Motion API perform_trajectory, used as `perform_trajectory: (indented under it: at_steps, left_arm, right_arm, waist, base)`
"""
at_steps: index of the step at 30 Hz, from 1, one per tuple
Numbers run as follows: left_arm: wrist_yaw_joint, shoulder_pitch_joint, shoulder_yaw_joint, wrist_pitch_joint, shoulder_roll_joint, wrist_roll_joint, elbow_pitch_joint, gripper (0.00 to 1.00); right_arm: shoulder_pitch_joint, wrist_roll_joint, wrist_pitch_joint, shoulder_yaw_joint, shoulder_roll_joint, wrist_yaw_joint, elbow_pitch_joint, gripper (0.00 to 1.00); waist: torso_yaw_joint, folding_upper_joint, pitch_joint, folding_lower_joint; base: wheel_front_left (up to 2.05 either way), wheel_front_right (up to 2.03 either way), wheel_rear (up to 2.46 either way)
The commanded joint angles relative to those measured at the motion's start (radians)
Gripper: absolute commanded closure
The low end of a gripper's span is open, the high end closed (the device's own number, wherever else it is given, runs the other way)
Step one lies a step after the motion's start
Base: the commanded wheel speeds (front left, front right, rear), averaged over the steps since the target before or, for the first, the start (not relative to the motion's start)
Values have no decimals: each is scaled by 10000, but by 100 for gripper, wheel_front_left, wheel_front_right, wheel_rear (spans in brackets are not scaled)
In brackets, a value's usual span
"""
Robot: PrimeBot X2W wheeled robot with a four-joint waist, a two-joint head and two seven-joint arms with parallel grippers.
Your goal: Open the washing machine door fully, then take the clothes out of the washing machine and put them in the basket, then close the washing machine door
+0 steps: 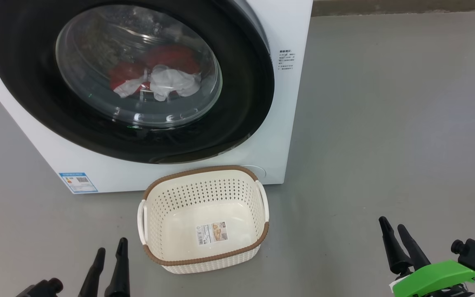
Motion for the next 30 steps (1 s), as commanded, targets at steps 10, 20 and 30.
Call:
perform_trajectory:
  at_steps: [10,20,30]
  left_arm:
    - [229,12,109,-450,205,1500,-450,0]
    - [265,72,89,-747,217,2713,-507,0]
    - [266,143,95,-1014,221,3730,-573,0]
  right_arm:
    - [-169,-1211,-427,400,-253,3,-171,0]
    - [-161,-2082,-721,583,-329,3,-149,0]
    - [-120,-2884,-985,670,-351,3,-164,0]
  waist:
    - [-16,0,-9,-1]
    - [-20,0,29,-1]
    - [-39,0,62,-1]
  base:
    - [0,0,0]
    - [0,0,0]
    - [0,0,0]
